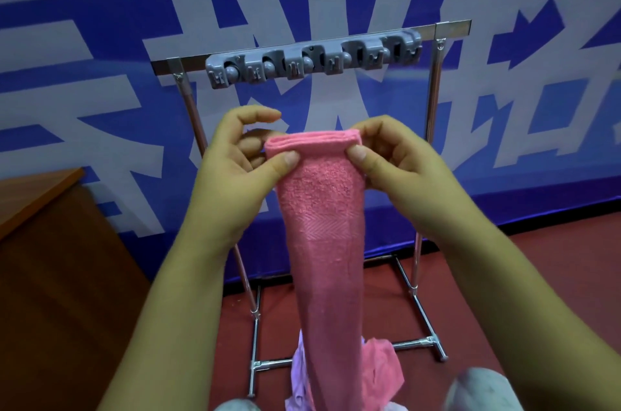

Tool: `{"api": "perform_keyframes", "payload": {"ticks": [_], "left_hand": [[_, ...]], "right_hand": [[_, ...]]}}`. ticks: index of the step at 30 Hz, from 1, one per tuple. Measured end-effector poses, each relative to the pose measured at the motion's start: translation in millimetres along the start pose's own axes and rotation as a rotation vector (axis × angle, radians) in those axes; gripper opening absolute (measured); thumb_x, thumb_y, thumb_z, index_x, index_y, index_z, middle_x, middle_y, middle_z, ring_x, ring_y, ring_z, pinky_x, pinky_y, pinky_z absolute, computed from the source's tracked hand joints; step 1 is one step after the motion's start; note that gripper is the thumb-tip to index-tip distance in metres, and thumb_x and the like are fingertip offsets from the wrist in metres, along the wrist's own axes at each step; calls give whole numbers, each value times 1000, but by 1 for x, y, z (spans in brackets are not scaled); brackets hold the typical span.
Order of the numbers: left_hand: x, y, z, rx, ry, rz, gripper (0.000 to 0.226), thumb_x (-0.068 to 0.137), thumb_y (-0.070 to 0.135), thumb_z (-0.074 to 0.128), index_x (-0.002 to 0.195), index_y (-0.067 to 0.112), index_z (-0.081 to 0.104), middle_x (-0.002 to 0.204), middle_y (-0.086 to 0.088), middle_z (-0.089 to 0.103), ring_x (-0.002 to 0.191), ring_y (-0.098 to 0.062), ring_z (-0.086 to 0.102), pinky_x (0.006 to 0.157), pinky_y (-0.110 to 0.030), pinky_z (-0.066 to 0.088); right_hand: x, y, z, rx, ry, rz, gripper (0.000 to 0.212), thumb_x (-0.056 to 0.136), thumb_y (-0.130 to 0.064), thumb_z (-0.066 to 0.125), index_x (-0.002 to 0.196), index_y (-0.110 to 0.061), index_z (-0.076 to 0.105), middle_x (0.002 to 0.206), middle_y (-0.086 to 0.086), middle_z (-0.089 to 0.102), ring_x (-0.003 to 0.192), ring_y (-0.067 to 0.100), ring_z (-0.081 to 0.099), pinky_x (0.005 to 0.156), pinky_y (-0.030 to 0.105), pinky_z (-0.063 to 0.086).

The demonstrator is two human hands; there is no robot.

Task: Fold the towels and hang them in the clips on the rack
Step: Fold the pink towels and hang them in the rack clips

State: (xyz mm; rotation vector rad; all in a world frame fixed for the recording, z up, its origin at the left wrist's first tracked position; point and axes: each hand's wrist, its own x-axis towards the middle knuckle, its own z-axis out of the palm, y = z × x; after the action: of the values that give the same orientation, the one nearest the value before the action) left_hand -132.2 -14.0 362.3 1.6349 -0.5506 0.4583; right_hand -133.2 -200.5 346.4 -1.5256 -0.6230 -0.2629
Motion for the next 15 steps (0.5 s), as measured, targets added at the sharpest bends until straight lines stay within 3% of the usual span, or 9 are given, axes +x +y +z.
{"api": "perform_keyframes", "payload": {"ticks": [2,5,8,12,15], "left_hand": [[-2,-6,2,-258,4,-108,44,72,8,66,109,27,54,76,7,70,75,-6,66,67,-22,54],[-1,-19,-2,-525,-119,-269,63,64,24,77,123,20,55,94,3,71,85,-11,66,71,-27,55],[-3,-25,0,-473,-220,-251,51,61,27,79,110,18,69,100,-1,72,93,-15,67,76,-29,55],[4,-18,3,-375,-142,-248,29,67,10,76,95,20,75,89,2,74,85,-12,69,70,-27,56],[12,-13,3,-324,-126,-287,23,75,13,63,96,17,72,86,2,73,81,-12,69,68,-28,56]], "right_hand": [[2,0,2,39,-2,-23,14,94,-7,50,93,-19,57,77,-12,60,73,1,57,70,20,52],[7,-2,8,45,-9,-61,15,93,-7,52,94,-20,59,82,-10,62,78,3,59,74,24,52],[12,-2,14,-5,1,-95,15,91,-6,57,94,-20,61,88,-4,65,86,10,62,82,27,54],[17,-1,13,-56,42,-111,14,90,-8,59,96,-20,63,93,-1,67,92,24,64,86,32,54],[19,1,9,-6,47,-109,15,90,-8,58,96,-21,63,91,-2,66,89,15,64,81,27,54]]}}
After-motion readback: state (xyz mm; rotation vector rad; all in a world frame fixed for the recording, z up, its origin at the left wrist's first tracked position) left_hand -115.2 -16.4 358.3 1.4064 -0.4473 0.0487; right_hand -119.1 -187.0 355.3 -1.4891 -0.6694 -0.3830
